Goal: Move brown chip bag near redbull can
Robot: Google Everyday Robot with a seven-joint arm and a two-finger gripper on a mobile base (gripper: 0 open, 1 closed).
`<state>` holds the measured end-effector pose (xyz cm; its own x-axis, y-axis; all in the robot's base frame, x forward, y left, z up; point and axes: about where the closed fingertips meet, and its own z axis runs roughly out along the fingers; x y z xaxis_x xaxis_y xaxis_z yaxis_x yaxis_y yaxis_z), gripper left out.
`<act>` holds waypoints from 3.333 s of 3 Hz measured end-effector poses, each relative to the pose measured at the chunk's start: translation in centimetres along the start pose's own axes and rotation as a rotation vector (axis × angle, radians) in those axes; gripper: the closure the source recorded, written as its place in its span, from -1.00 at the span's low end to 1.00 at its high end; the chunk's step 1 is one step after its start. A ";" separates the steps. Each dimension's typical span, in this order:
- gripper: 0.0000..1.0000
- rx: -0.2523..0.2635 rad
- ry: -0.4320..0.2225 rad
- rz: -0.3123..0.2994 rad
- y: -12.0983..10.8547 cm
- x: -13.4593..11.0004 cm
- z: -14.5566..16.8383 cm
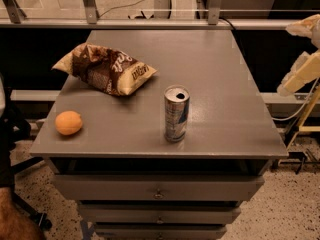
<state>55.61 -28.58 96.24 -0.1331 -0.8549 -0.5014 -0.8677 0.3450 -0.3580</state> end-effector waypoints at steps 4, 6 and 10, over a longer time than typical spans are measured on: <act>-1.00 -0.061 -0.215 -0.032 -1.4 -12.2 8.0; -1.00 -0.096 -0.270 -0.047 1.1 -17.9 13.0; -1.00 -0.073 -0.390 -0.061 -1.7 -23.6 16.9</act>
Offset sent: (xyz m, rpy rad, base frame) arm 0.0748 0.0803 -0.0124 0.1289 -0.0120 0.0972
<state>68.37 -2.48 95.32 0.0991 -0.6571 -0.7473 -0.9018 0.2582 -0.3466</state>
